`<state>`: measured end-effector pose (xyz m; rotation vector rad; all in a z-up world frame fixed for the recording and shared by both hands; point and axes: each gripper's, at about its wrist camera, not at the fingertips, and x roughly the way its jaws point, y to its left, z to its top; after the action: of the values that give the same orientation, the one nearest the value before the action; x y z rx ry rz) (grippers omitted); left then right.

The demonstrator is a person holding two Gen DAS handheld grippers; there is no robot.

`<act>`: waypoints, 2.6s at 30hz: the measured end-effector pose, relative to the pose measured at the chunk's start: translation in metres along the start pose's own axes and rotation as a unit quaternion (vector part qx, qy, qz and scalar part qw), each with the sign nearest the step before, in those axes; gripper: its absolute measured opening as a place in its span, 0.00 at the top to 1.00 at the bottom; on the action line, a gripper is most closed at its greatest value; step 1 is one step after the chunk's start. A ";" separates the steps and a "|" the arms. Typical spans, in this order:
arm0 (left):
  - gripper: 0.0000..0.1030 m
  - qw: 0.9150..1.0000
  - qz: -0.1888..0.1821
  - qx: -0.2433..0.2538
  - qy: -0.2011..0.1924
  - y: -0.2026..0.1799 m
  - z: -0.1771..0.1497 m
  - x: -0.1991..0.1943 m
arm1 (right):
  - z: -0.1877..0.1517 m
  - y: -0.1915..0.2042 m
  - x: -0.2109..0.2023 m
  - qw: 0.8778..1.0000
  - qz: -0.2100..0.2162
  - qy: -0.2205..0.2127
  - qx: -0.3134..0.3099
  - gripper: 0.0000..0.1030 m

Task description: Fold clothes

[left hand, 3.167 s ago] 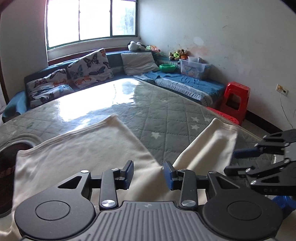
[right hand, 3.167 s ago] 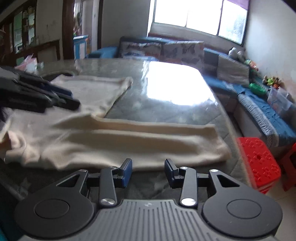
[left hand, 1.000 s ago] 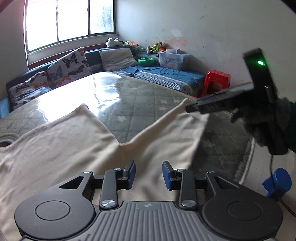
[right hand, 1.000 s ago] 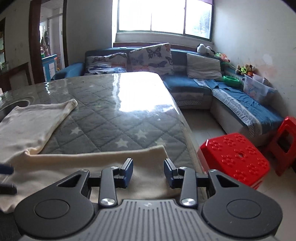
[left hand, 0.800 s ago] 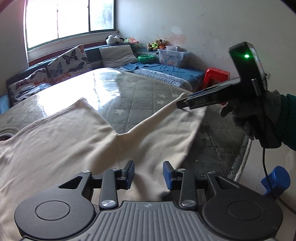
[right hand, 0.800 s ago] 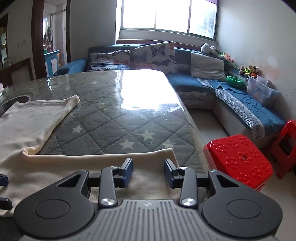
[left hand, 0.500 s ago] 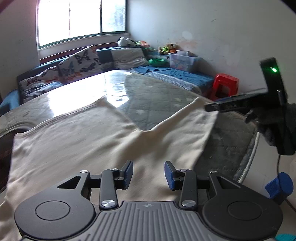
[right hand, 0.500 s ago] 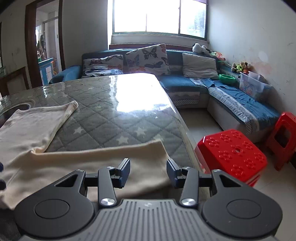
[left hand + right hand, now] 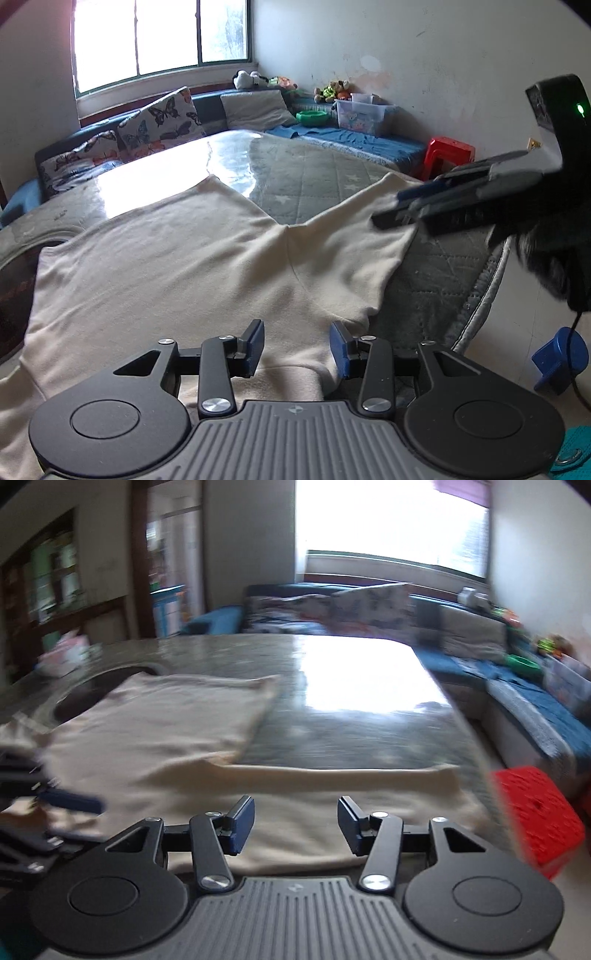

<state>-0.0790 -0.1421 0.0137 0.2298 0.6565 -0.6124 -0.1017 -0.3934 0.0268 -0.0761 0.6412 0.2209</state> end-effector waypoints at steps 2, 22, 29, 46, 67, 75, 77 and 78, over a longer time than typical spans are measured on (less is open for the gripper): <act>0.57 1.000 0.004 -0.003 -0.002 0.003 -0.001 -0.004 | 0.000 0.018 0.004 1.000 0.021 0.000 -0.021 0.49; 0.54 1.000 -0.002 0.001 -0.007 -0.005 0.013 0.010 | -0.012 -0.035 0.001 0.996 -0.081 0.005 0.033 0.46; 0.51 1.000 0.002 -0.002 -0.004 -0.004 0.015 0.013 | -0.017 -0.100 0.011 0.978 -0.154 0.006 0.141 0.52; 0.47 1.000 0.005 -0.002 0.001 -0.005 0.021 0.023 | -0.016 -0.113 0.000 0.972 -0.160 -0.033 0.169 0.92; 0.46 0.997 0.037 -0.059 -0.031 0.034 0.012 -0.007 | 0.067 -0.047 -0.066 0.989 -0.034 -0.112 0.086 0.95; 0.45 0.992 0.063 -0.099 -0.046 0.066 -0.008 -0.035 | 0.103 0.021 -0.056 0.993 0.014 -0.120 0.012 0.95; 0.44 0.992 0.064 -0.103 -0.047 0.068 -0.012 -0.039 | 0.101 0.024 -0.045 0.995 0.001 -0.103 0.010 0.94; 0.44 0.991 0.063 -0.104 -0.046 0.069 -0.013 -0.039 | 0.098 0.023 -0.039 0.996 -0.005 -0.092 0.012 0.92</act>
<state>-0.0683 -0.0637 0.0289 0.0473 0.6059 -0.4267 -0.0800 -0.3648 0.1285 -0.0356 0.4595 0.2088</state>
